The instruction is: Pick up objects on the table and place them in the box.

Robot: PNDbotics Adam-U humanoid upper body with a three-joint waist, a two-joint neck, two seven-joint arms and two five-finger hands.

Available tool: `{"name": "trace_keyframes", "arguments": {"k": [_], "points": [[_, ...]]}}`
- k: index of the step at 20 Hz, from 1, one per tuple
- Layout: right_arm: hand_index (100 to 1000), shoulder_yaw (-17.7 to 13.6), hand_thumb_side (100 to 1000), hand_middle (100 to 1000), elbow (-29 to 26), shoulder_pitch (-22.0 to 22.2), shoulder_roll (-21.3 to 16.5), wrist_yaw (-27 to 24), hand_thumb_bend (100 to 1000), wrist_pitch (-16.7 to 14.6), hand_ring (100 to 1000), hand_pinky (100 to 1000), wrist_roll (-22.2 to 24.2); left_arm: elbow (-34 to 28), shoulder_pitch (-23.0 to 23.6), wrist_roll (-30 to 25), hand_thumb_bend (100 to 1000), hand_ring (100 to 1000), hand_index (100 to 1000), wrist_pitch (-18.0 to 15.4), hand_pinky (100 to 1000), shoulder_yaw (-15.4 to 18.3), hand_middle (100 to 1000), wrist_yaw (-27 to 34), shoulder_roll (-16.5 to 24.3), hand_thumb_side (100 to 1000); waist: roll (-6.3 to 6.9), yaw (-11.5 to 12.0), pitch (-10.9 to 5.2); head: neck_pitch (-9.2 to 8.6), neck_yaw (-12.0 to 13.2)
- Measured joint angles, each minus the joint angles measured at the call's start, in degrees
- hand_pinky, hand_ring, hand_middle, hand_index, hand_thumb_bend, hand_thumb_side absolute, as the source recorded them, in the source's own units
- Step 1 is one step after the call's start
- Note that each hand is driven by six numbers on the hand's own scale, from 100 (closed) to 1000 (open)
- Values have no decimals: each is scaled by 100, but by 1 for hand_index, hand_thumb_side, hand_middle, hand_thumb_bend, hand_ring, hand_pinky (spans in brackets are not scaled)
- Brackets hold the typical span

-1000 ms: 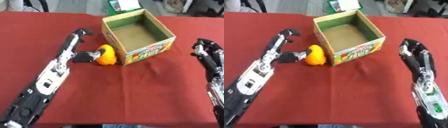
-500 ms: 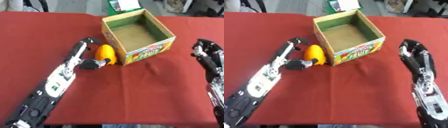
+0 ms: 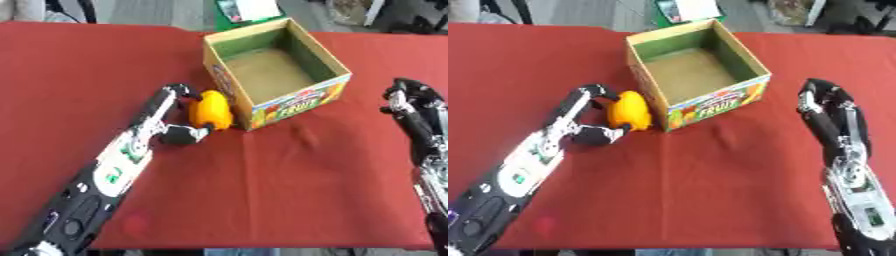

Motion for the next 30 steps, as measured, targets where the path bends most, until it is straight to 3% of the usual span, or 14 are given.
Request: {"name": "trace_keyframes", "arguments": {"k": [9, 16, 24, 25, 26, 30], "points": [[742, 0, 381, 614, 0, 0, 1, -2, 100, 1, 728, 630, 0, -2, -23, 204, 414, 678, 467, 156, 654, 10, 525, -109, -4, 100, 11, -35, 0, 0, 0], [742, 1, 380, 614, 0, 1, 2, -2, 100, 3, 727, 630, 2, -56, -90, 855, 218, 585, 357, 270, 618, 54, 427, -37, -5, 100, 17, -59, 0, 0, 0], [742, 2, 381, 614, 1, 4, 2, -3, 100, 8, 727, 630, 5, -675, -404, 969, 226, 569, 351, 378, 609, 112, 417, 174, 220, 100, 33, -82, -5, 0, -6], [742, 2, 381, 613, 1, 4, 2, -3, 100, 10, 727, 630, 6, -764, -477, 941, 192, 567, 352, 403, 609, 114, 417, 181, 275, 100, 41, -99, -10, 0, -6], [742, 4, 381, 613, 1, 4, 2, -3, 100, 12, 727, 630, 9, -836, -549, 911, 233, 567, 353, 430, 609, 116, 417, 184, 321, 100, 55, -120, -16, 0, -6], [742, 41, 381, 614, 1, 2, 2, -3, 100, 23, 727, 630, 35, -922, -918, 784, 256, 575, 365, 509, 615, 148, 428, 135, 413, 100, 68, -246, -17, -1, 31]]}}
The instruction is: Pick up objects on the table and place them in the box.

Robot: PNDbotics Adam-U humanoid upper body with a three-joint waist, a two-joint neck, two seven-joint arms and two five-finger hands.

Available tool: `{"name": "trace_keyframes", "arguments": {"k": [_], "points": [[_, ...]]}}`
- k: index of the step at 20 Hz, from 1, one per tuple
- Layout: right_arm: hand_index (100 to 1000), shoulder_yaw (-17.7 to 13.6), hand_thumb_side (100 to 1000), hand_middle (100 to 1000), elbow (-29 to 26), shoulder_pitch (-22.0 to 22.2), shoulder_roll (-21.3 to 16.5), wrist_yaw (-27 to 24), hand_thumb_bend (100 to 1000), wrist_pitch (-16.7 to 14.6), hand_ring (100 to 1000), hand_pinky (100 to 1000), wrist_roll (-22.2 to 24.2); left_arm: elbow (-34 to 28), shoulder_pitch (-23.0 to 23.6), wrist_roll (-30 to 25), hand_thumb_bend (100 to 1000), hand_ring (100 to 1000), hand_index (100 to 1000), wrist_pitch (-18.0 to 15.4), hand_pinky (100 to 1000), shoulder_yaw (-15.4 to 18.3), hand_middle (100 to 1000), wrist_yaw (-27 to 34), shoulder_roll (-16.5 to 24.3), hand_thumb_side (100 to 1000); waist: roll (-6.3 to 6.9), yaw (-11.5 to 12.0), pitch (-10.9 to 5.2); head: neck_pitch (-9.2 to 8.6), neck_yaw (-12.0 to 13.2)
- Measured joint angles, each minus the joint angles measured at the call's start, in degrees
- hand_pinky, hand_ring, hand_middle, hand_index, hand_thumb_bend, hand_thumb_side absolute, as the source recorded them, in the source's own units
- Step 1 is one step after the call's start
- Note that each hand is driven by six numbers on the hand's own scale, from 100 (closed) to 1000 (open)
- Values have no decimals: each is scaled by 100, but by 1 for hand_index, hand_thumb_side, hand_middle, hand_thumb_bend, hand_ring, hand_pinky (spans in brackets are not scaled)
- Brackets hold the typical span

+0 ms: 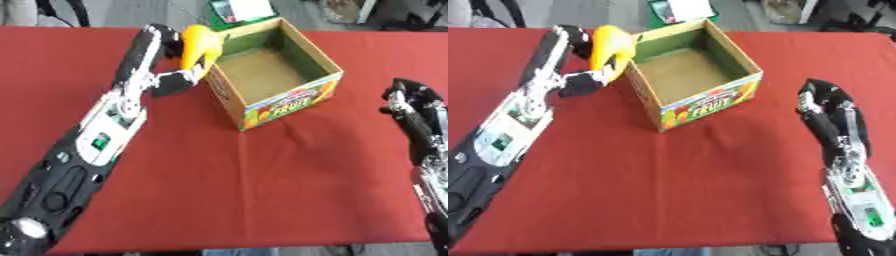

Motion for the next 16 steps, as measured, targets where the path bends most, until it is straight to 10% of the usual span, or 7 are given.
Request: {"name": "trace_keyframes", "arguments": {"k": [16], "points": [[741, 310, 385, 613, -20, -412, 105, -1, 100, 41, 727, 629, 306, 2558, -1228, -130, 364, 620, 465, -480, 647, 726, 496, -2144, -313, 100, 242, -1114, 138, -219, 295]]}}
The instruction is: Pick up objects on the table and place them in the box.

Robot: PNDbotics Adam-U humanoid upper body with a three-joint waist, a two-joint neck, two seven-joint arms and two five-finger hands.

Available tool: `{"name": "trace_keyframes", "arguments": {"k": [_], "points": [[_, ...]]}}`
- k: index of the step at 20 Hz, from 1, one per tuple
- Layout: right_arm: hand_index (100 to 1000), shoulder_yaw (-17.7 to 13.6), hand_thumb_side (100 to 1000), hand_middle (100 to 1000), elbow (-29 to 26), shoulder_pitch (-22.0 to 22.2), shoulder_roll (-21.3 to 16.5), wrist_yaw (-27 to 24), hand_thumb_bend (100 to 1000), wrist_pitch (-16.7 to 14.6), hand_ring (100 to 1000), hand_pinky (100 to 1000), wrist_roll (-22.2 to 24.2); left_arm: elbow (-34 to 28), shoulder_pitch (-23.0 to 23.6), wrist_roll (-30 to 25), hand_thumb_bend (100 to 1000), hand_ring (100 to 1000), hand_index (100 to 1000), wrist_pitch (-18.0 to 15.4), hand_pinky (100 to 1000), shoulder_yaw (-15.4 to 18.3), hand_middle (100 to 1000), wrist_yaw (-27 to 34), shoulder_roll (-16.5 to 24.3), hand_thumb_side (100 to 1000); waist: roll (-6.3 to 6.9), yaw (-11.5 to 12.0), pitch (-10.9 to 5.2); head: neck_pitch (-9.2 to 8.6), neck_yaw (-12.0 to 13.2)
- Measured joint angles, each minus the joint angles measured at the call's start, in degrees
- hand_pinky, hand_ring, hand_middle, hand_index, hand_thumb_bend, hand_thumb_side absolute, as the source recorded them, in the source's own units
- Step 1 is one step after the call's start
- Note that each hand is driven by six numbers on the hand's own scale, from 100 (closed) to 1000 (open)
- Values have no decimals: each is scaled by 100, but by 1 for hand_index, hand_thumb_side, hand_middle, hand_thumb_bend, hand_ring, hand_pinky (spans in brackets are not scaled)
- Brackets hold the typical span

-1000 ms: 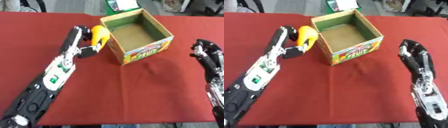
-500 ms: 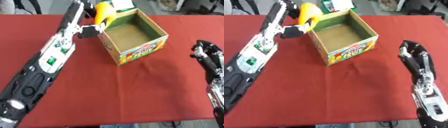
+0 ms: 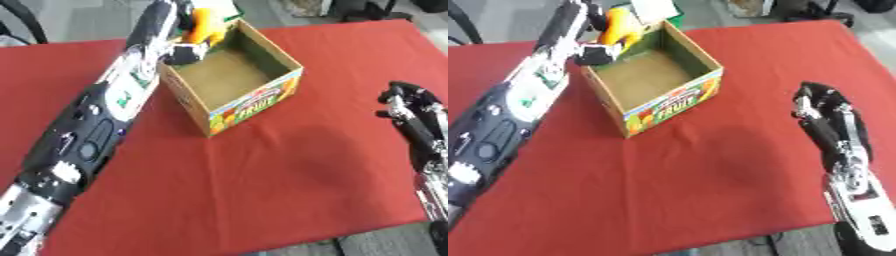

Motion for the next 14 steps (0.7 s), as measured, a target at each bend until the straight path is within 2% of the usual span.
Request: {"name": "trace_keyframes", "arguments": {"k": [4, 7, 8, 12, 14], "points": [[741, 38, 385, 613, 0, -37, 5, 0, 100, 10, 727, 629, 44, 321, -43, -382, 474, 672, 552, -353, 672, 168, 569, -950, -73, 100, 44, -143, 22, -44, 9], [741, 40, 385, 613, 0, -40, 24, 0, 100, 10, 727, 629, 61, 338, -44, -757, 622, 744, 666, -662, 702, 209, 655, -1454, -104, 100, 37, -156, 23, -44, 9], [741, 40, 385, 613, 0, -40, 36, 0, 100, 9, 727, 629, 62, 327, -44, -865, 672, 774, 710, -738, 714, 221, 699, -1582, -105, 135, 32, -155, 23, -44, 9], [741, 40, 386, 613, 0, -38, 47, 0, 100, 9, 727, 629, 63, 153, -40, -1076, 822, 880, 838, -904, 788, 230, 836, -1836, -105, 487, 2, -64, 23, -45, 8], [741, 40, 387, 613, 0, -34, 47, 0, 100, 9, 727, 629, 63, 31, -25, -1033, 790, 912, 846, -947, 806, 229, 862, -1768, -104, 536, -15, -1, 22, -45, 2]]}}
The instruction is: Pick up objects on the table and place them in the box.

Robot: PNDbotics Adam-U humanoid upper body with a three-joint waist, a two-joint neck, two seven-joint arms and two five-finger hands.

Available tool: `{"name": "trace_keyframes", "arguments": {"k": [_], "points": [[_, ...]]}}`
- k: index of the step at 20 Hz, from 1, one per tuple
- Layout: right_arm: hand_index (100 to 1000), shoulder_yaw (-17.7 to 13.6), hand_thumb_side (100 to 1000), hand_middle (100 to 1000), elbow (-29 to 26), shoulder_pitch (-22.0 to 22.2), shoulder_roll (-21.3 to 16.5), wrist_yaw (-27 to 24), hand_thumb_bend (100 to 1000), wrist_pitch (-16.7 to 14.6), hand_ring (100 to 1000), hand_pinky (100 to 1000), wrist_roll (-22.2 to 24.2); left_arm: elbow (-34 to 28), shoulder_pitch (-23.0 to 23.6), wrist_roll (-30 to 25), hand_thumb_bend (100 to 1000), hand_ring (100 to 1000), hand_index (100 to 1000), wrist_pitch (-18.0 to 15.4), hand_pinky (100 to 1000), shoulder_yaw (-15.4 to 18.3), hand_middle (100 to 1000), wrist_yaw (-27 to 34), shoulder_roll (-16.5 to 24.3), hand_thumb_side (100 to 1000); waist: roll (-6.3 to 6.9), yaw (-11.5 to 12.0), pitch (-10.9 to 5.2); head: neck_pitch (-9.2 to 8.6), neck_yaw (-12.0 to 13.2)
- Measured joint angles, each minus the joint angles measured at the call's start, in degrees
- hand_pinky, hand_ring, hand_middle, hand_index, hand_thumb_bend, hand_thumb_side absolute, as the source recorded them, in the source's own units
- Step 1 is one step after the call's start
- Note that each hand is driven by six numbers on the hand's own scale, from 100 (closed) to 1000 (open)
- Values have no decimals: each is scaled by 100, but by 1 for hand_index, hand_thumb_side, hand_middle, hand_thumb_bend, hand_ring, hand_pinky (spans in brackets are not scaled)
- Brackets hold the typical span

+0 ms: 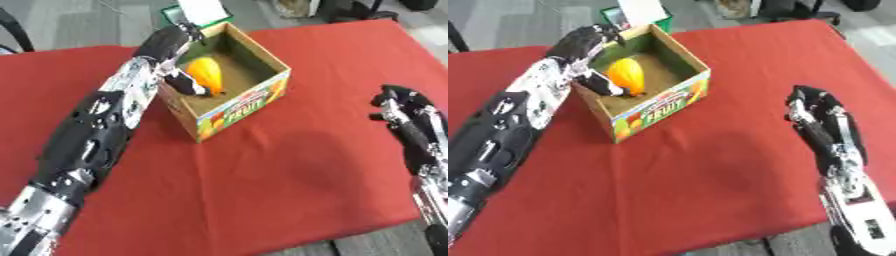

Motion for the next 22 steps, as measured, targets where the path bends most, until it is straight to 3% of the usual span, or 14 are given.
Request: {"name": "trace_keyframes", "arguments": {"k": [4, 9, 12, 16, 19, 20, 21, 22], "points": [[741, -2, 388, 613, 0, 42, 5, 0, 100, 0, 727, 629, -1, -466, 124, 427, 596, 912, 809, 16, 798, -29, 838, 754, 21, 491, -31, 155, -13, 1, -22], [741, -23, 392, 613, 0, 99, 6, 0, 100, -8, 726, 629, -33, -1675, 569, 944, 487, 903, 792, 140, 788, -290, 817, 2654, 480, 424, -48, 439, -88, 12, -76], [741, -78, 391, 613, 0, 114, 6, 0, 100, -26, 726, 629, -72, -2666, 1146, 1193, 437, 905, 783, 369, 786, -311, 810, 3813, 893, 387, -63, 648, -124, 39, -131], [740, -153, 391, 612, -1, 129, 4, 0, 100, -47, 726, 629, -143, -3816, 2146, 1566, 411, 922, 784, 760, 793, -95, 817, 5007, 1252, 382, -131, 940, -146, 66, -219], [740, -199, 391, 613, -12, 128, 3, 0, 100, -50, 726, 629, -193, -4329, 2821, 1795, 398, 930, 781, 962, 796, 111, 819, 5514, 1315, 386, -146, 1085, -171, 88, -264], [740, -216, 392, 612, -17, 126, 3, 0, 100, -50, 726, 630, -207, -4431, 3015, 1867, 323, 933, 780, 1008, 797, 173, 821, 5635, 1315, 371, -155, 1120, -177, 92, -270], [740, -222, 391, 613, -26, 125, 3, 0, 100, -54, 726, 630, -217, -4508, 3187, 1934, 388, 935, 781, 1040, 797, 230, 820, 5739, 1311, 382, -169, 1138, -179, 94, -281], [740, -226, 391, 613, -33, 123, 3, 0, 100, -58, 726, 630, -227, -4565, 3345, 2001, 380, 936, 781, 1055, 799, 287, 821, 5827, 1304, 372, -181, 1148, -179, 98, -289]]}}
